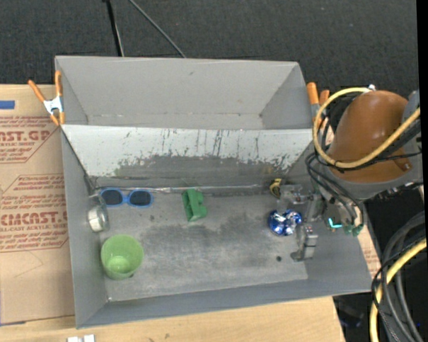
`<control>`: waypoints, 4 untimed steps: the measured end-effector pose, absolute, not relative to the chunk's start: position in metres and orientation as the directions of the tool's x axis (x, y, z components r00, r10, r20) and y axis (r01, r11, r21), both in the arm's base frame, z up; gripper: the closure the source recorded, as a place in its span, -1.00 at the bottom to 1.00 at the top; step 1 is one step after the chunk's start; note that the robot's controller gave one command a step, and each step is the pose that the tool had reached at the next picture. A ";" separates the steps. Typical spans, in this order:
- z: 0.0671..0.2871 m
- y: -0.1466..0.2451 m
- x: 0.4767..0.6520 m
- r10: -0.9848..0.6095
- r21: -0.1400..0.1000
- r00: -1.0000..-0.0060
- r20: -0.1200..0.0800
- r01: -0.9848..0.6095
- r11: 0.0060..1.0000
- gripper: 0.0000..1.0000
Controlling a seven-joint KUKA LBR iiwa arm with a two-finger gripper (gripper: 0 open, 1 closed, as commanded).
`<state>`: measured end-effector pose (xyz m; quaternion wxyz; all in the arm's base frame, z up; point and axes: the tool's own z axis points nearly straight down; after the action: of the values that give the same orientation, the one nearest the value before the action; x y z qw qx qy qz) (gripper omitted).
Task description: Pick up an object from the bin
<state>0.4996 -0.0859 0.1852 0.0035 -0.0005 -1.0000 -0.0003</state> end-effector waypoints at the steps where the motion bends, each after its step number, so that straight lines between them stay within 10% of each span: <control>1: 0.073 -0.122 0.551 0.013 0.000 -1.000 0.003 0.013 1.000 -1.00; 2: 0.069 -0.157 0.533 -0.184 -0.001 -0.983 0.001 -0.184 0.983 -1.00; 3: 0.070 -0.155 0.533 -0.184 0.000 -0.983 -0.001 -0.184 0.983 1.00; 4: 0.152 -0.124 0.533 -0.543 -0.004 -0.840 -0.006 -0.543 0.840 1.00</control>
Offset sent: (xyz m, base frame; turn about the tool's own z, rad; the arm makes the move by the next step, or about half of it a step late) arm 0.0521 -0.0360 -0.1074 0.0114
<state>0.5332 -0.1245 0.1524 -0.0035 0.2829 -0.9591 0.0010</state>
